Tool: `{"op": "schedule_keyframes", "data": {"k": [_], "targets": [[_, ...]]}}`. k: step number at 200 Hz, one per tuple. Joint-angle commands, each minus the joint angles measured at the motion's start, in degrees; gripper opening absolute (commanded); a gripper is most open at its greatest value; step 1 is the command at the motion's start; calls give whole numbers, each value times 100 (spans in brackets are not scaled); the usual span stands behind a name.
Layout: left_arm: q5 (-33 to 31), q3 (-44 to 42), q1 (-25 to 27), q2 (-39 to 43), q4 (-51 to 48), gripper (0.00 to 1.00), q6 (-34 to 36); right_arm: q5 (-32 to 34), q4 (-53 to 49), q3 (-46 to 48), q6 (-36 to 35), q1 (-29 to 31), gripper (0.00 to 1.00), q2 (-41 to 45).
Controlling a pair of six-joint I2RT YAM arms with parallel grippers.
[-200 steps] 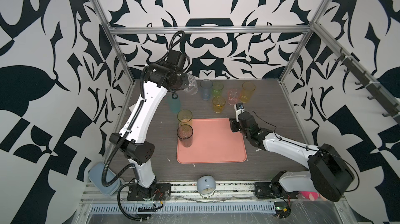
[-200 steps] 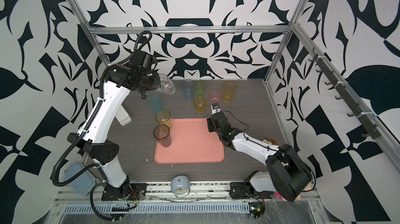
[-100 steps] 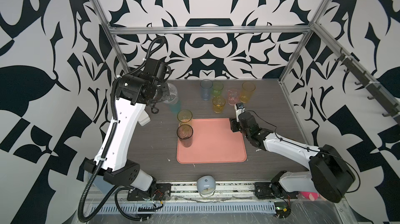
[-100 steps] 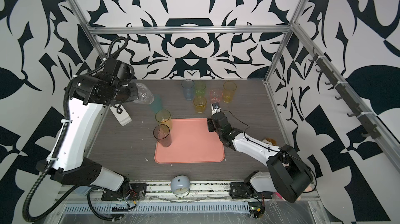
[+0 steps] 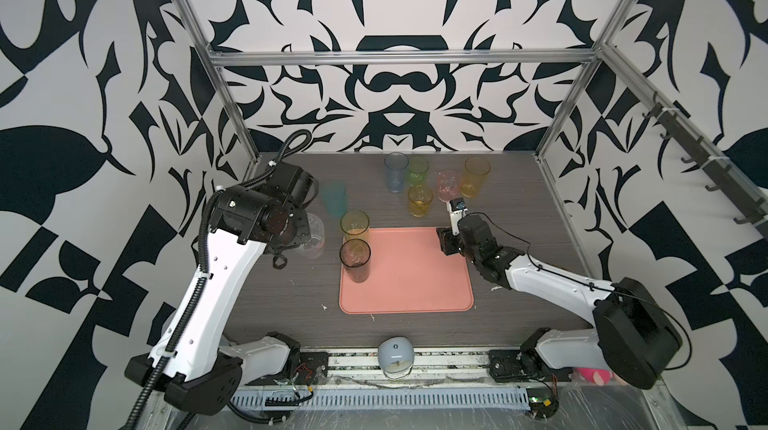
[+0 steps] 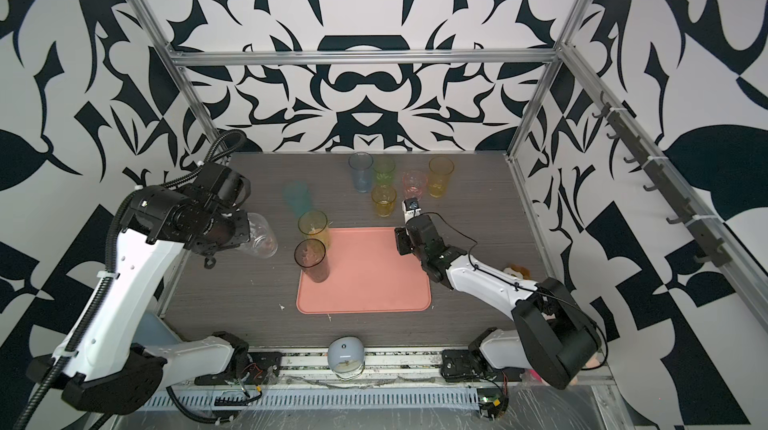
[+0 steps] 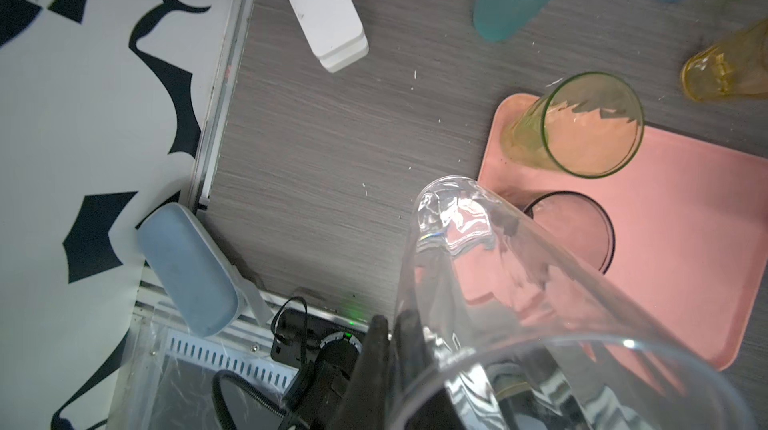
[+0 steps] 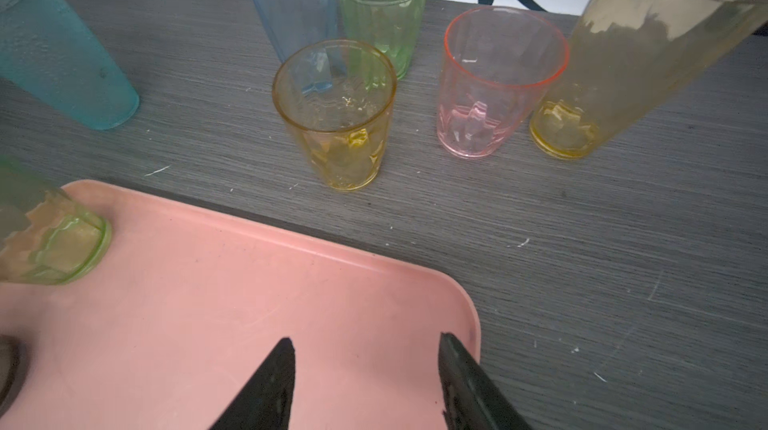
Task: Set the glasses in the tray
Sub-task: 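Carry the clear glass with the left gripper toward the tray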
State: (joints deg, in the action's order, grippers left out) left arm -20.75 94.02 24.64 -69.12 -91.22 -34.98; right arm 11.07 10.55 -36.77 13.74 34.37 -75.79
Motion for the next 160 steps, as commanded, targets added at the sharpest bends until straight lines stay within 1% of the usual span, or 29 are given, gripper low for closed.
{"op": "schedule_keyframes", "data": {"k": [1,29,69,101,134,160], "targets": [[298,-298,-22,260,-355,0,-175,-380,298,3,-90,41,58,161],[563,-800,-22,545,-372,0,-286,-520,397,6,-142,111,57,110],[1010,-1543,-18,937,-80,0,-351,-645,474,-31,-206,218,57,8],[1177,-1945,14,1106,86,0,-404,-710,511,-62,-283,315,57,-64],[1218,-2265,209,1217,368,0,-569,-682,531,-58,-352,377,57,-75],[1195,-2512,509,1179,654,0,-763,-685,536,-58,-372,395,57,-83]]}}
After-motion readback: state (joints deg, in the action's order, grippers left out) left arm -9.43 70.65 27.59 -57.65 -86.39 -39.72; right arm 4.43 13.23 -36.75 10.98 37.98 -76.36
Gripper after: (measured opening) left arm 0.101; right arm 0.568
